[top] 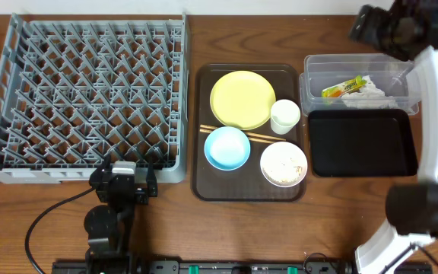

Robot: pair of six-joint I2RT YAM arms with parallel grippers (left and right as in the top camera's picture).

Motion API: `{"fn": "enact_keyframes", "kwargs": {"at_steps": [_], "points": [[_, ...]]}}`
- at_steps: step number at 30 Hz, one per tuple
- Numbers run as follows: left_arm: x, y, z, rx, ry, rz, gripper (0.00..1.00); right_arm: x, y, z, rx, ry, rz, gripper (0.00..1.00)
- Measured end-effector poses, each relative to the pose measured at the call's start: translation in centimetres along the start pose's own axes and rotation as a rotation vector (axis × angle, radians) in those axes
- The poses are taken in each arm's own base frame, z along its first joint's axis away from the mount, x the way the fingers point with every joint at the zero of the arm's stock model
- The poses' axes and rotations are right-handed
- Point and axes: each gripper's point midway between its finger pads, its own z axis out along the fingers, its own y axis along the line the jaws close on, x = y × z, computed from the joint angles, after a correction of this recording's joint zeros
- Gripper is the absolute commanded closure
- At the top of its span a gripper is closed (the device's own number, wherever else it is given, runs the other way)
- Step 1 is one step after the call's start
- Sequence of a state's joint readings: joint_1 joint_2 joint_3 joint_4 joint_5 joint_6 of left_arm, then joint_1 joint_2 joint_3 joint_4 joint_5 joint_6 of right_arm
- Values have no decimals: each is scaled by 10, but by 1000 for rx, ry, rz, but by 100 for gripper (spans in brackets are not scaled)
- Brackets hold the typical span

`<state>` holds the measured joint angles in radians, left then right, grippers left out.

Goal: Sort waste into correct bins and load items into the dishwasher
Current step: 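Move the right gripper to the pink rice bowl and grasp its rim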

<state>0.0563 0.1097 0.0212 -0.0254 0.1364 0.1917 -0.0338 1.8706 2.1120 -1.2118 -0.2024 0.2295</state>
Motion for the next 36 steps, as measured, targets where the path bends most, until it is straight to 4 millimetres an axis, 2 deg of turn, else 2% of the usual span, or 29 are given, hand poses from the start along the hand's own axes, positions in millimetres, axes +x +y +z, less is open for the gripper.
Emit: {"fn": "enact_keyframes", "kwargs": {"at_steps": [2, 5, 8, 10, 12, 13, 14, 16, 20, 26, 29, 33, 36], "points": [[0, 0, 0, 0, 0, 0, 6, 36, 29, -21, -87, 110, -116, 13], [0, 0, 0, 0, 0, 0, 6, 84, 64, -29, -180, 263, -247, 19], [0, 0, 0, 0, 0, 0, 6, 126, 85, -15, -211, 394, -356, 22], [0, 0, 0, 0, 0, 0, 6, 154, 95, 4, -198, 469, -432, 27], [0, 0, 0, 0, 0, 0, 6, 177, 103, 22, -180, 514, -493, 36], [0, 0, 0, 0, 0, 0, 7, 186, 107, 31, -173, 526, -519, 43], [0, 0, 0, 0, 0, 0, 6, 199, 110, 42, -162, 542, -548, 46], [0, 0, 0, 0, 0, 0, 6, 220, 111, 58, -133, 562, -581, 50], [0, 0, 0, 0, 0, 0, 6, 261, 102, 88, -43, 598, -627, 50], [0, 0, 0, 0, 0, 0, 6, 311, 90, 110, 35, 636, -695, 51], [0, 0, 0, 0, 0, 0, 6, 325, 86, 112, 60, 651, -724, 51], [0, 0, 0, 0, 0, 0, 6, 334, 84, 116, 94, 636, -763, 52], [0, 0, 0, 0, 0, 0, 6, 342, 81, 119, 115, 630, -779, 59]]}}
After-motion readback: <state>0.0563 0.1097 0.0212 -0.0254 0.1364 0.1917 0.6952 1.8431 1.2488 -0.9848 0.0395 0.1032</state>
